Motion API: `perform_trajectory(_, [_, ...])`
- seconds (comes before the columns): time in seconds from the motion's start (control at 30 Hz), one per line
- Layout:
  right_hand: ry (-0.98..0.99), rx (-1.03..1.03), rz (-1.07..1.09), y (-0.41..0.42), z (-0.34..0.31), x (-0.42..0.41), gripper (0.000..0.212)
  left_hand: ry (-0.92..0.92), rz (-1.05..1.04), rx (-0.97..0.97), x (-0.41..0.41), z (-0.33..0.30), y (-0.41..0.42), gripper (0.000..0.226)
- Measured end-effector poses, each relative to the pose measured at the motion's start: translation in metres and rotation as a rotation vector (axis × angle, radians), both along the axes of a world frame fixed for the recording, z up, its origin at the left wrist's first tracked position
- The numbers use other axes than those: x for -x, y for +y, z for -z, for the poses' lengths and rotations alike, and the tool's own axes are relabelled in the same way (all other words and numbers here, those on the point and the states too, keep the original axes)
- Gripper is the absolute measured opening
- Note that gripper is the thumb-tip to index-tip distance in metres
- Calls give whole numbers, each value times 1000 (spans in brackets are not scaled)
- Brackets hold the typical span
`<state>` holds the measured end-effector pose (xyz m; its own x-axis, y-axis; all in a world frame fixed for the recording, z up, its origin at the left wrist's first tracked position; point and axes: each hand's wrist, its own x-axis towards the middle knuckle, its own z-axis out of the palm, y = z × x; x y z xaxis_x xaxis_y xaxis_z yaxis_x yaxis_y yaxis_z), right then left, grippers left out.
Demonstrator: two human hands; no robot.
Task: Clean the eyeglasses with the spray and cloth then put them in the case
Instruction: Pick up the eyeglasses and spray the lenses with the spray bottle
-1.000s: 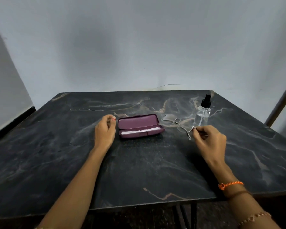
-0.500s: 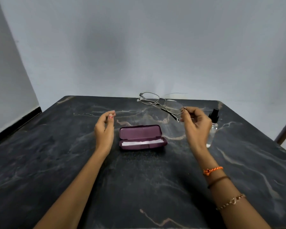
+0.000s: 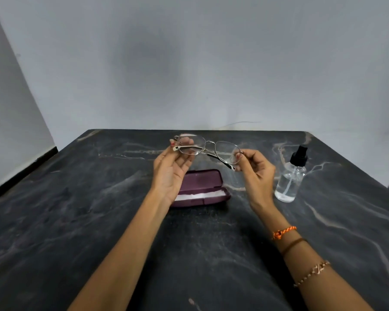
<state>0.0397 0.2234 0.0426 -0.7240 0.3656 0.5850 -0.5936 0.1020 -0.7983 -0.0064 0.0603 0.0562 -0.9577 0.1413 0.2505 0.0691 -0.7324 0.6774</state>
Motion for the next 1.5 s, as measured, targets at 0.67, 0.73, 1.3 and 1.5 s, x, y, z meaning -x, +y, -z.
perform_trajectory(0.67, [5,50,-60,6,1,2,19,-3,126,-144,-14,9,6,36])
perform_trajectory(0.73, [35,70,-77,7,-3,2,19,45,131,-140,-14,5,5,45])
perform_trajectory(1.3, [209,-169,189,14,-17,-11,26,360,-240,157,-15,-4,-5,30])
perform_trajectory(1.5, [316,-515,585,17,-13,-7,13,474,-359,242,-17,-5,-7,17])
